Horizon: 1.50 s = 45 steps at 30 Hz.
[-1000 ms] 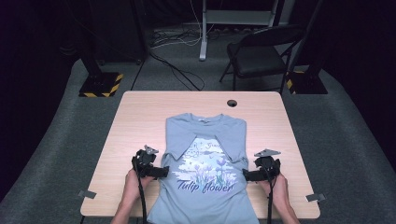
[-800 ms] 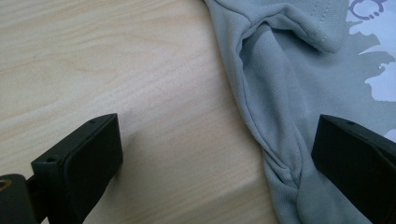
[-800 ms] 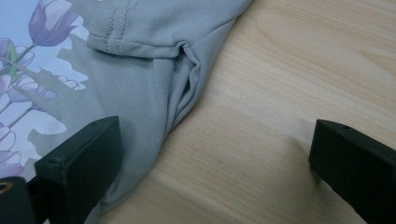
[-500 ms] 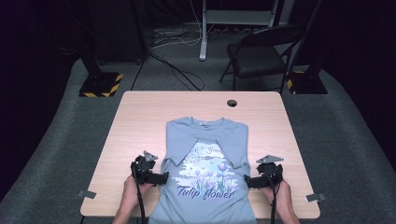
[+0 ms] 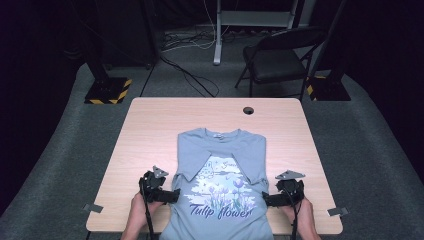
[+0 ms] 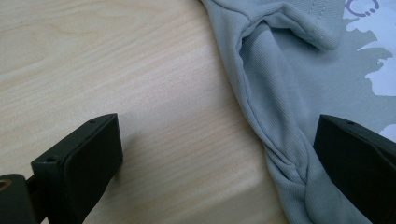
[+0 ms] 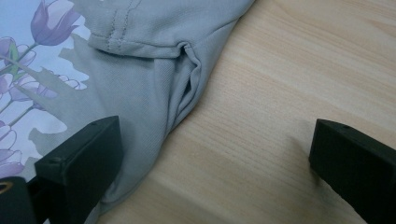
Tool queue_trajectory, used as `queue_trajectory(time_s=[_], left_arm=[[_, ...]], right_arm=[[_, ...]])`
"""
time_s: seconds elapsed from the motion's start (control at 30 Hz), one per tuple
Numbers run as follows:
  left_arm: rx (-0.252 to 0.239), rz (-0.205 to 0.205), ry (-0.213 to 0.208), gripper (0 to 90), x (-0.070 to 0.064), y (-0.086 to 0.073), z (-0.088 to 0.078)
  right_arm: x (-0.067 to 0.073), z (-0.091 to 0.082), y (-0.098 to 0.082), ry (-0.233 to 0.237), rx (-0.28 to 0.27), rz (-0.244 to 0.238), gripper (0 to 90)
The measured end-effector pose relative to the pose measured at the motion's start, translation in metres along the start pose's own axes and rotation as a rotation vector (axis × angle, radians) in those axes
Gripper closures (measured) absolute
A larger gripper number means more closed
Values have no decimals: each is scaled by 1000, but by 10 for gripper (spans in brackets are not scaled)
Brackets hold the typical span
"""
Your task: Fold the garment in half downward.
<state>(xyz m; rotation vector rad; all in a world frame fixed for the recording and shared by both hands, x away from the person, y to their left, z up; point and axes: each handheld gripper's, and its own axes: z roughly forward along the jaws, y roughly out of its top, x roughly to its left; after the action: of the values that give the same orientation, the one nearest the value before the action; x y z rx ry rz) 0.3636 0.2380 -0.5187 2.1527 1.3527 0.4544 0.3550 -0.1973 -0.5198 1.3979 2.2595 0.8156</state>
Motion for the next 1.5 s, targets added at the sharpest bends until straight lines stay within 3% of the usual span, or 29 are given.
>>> queue_trajectory(time_s=[0.8, 1.5], left_arm=[[6, 12, -10, 17, -10, -18, -14], [32, 29, -21, 16, -14, -26, -22]], right_arm=[[9, -12, -15, 16, 1, -16, 18], [15, -21, -22, 30, 39, -29, 14]])
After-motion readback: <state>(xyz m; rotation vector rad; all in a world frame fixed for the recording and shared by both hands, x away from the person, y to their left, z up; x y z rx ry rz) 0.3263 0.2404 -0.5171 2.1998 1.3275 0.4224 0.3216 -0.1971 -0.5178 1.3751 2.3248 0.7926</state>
